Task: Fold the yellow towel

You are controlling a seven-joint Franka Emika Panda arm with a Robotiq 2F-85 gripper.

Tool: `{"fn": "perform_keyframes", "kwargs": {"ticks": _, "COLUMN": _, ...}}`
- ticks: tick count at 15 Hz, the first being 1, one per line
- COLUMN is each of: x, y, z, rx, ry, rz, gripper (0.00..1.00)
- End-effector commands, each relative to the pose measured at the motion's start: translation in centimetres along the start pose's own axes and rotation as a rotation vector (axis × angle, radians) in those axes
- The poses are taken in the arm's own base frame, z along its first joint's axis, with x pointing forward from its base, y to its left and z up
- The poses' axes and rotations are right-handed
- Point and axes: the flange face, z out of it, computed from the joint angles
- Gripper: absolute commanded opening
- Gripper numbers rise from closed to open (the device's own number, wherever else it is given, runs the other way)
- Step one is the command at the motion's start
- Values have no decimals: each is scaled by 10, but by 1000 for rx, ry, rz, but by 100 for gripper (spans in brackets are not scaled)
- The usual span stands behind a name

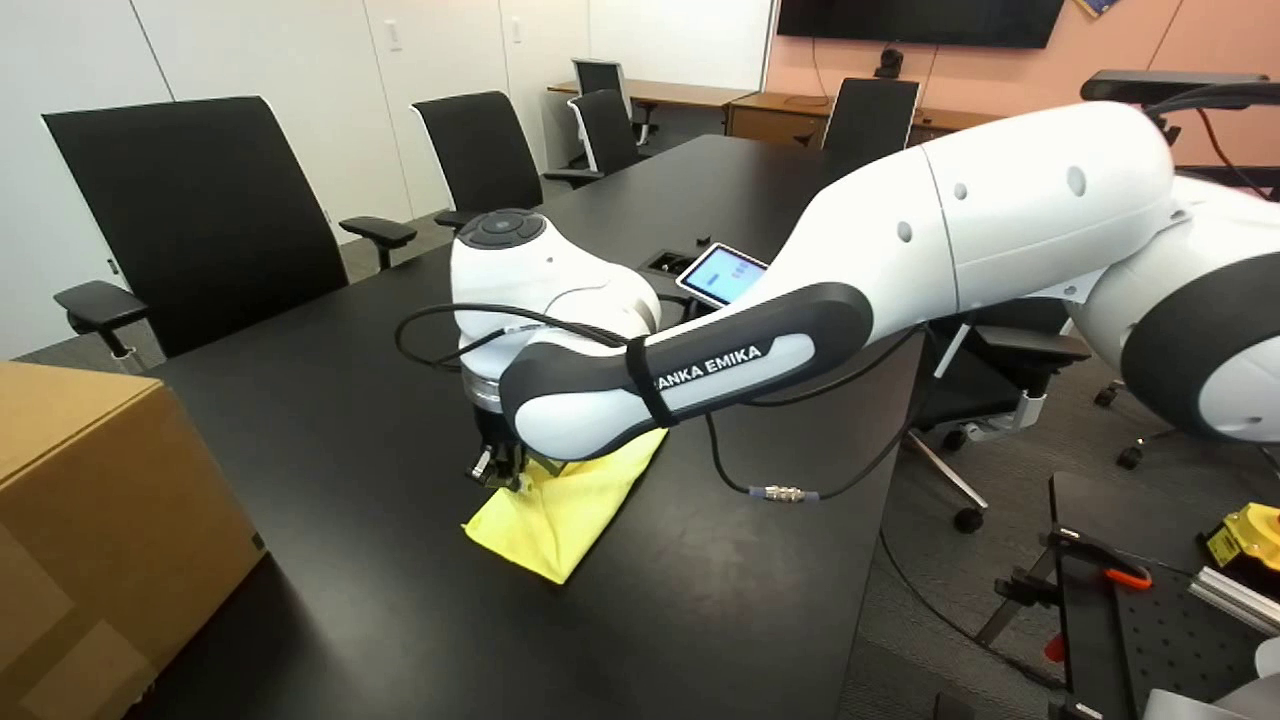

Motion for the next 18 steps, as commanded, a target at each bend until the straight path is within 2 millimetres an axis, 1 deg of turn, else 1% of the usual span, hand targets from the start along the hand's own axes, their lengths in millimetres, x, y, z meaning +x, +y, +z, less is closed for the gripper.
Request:
{"fn": "perform_keyframes", "kwargs": {"ticks": 1, "x": 7, "y": -4, "z": -2, "rx": 30, "ry": 62, "rz": 56, "gripper": 9}}
{"fn": "perform_keyframes", "kwargs": {"ticks": 2, "x": 7, "y": -5, "z": -2, "rx": 31, "ry": 65, "rz": 56, "gripper": 33}}
{"fn": "perform_keyframes", "kwargs": {"ticks": 3, "x": 8, "y": -5, "z": -1, "rx": 25, "ry": 76, "rz": 63, "gripper": 34}}
{"fn": "perform_keyframes", "kwargs": {"ticks": 6, "x": 8, "y": -3, "z": -2, "rx": 24, "ry": 74, "rz": 60, "gripper": 55}}
{"fn": "perform_keyframes", "kwargs": {"ticks": 9, "x": 8, "y": -2, "z": -4, "rx": 14, "ry": 77, "rz": 55, "gripper": 79}}
{"fn": "perform_keyframes", "kwargs": {"ticks": 12, "x": 6, "y": 3, "z": -5, "rx": 3, "ry": 55, "rz": 55, "gripper": 99}}
{"fn": "perform_keyframes", "kwargs": {"ticks": 15, "x": 4, "y": 10, "z": -7, "rx": -22, "ry": 38, "rz": 51, "gripper": 100}}
{"fn": "perform_keyframes", "kwargs": {"ticks": 18, "x": 2, "y": 21, "z": -28, "rx": -68, "ry": -3, "rz": 29, "gripper": 100}}
